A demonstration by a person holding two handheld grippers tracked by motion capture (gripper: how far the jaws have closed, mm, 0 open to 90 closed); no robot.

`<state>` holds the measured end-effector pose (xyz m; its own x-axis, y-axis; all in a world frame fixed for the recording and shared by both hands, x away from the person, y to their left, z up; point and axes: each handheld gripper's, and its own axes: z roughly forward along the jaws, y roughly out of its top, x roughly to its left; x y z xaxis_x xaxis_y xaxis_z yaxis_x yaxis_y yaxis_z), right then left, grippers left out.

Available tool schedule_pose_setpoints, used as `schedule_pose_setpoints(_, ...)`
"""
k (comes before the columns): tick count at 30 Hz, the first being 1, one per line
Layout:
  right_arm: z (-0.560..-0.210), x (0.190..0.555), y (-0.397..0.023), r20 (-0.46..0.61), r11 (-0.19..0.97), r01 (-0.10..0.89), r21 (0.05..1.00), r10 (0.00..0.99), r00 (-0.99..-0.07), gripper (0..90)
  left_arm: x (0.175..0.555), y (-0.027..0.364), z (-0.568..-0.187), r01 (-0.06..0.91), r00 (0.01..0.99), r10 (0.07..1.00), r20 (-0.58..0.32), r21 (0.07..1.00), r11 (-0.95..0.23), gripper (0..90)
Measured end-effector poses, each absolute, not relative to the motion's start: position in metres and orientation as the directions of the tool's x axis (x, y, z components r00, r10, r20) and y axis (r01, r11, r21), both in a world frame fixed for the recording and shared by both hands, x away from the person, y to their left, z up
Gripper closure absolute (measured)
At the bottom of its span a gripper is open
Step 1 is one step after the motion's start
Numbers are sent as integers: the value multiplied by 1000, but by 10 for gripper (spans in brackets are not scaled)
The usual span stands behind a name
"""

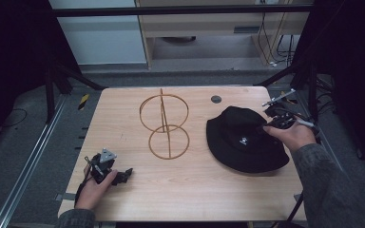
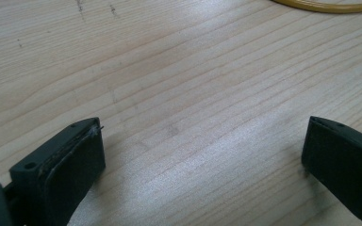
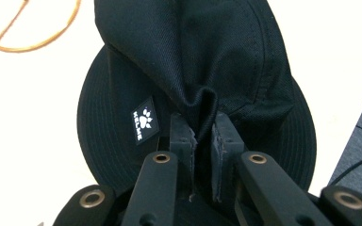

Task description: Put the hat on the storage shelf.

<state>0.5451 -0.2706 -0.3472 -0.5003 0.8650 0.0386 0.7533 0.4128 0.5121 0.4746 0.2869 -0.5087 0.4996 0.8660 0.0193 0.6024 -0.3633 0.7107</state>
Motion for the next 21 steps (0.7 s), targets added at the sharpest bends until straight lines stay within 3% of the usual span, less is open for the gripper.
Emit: schedule_pose_setpoints(21, -277, 530, -267, -15, 497, 697, 517, 819, -574, 818, 475, 287, -509, 600, 499, 867, 19, 714, -361, 0)
